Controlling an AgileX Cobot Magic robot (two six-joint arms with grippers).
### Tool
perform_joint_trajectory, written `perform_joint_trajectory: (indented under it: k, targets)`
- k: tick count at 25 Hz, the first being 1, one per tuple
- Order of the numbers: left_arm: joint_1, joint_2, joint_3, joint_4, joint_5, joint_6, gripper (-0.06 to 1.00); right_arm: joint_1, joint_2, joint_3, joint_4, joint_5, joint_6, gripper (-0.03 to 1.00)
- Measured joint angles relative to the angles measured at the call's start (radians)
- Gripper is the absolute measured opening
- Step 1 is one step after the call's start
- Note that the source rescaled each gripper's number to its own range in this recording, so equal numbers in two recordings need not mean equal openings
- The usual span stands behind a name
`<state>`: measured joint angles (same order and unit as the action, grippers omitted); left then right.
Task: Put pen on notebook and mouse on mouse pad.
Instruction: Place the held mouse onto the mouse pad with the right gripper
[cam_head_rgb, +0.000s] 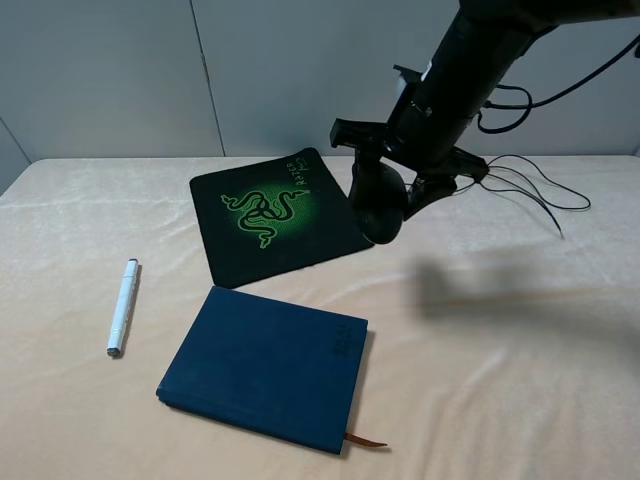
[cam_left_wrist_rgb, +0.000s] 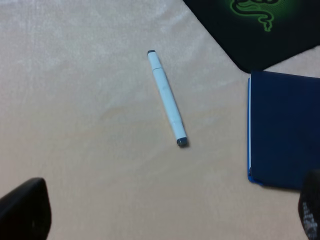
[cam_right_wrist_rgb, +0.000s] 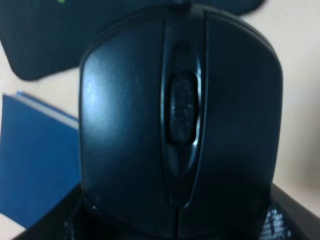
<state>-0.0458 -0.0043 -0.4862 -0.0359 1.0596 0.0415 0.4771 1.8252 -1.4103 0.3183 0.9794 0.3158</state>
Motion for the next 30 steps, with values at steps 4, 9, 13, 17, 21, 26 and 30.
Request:
perform_joint_trajectory:
  k: [4, 9, 13, 17, 21, 26, 30]
  targets:
    - [0.0, 0.0, 0.0, 0.0, 0.0, 0.0, 1.0, 0.019, 0.109, -0.132, -0.009, 0.021, -0.024, 0.03]
    - [0.0, 0.0, 0.0, 0.0, 0.0, 0.0, 1.0, 0.05, 0.269, -0.353, -0.038, 0.08, -0.035, 0.03]
    - [0.0, 0.0, 0.0, 0.0, 0.0, 0.0, 1.0, 0.072, 0.397, -0.547, -0.056, 0.125, -0.063, 0.03]
    - [0.0, 0.0, 0.0, 0.0, 0.0, 0.0, 1.0, 0.089, 0.51, -0.703, -0.064, 0.142, -0.072, 0.03]
    - [0.0, 0.0, 0.0, 0.0, 0.0, 0.0, 1.0, 0.107, 0.583, -0.778, -0.08, 0.122, -0.097, 0.03]
    - [0.0, 0.0, 0.0, 0.0, 0.0, 0.0, 1.0, 0.124, 0.64, -0.788, -0.079, 0.055, -0.119, 0.03]
    - [0.0, 0.0, 0.0, 0.0, 0.0, 0.0, 1.0, 0.128, 0.671, -0.789, -0.079, 0.012, -0.125, 0.03]
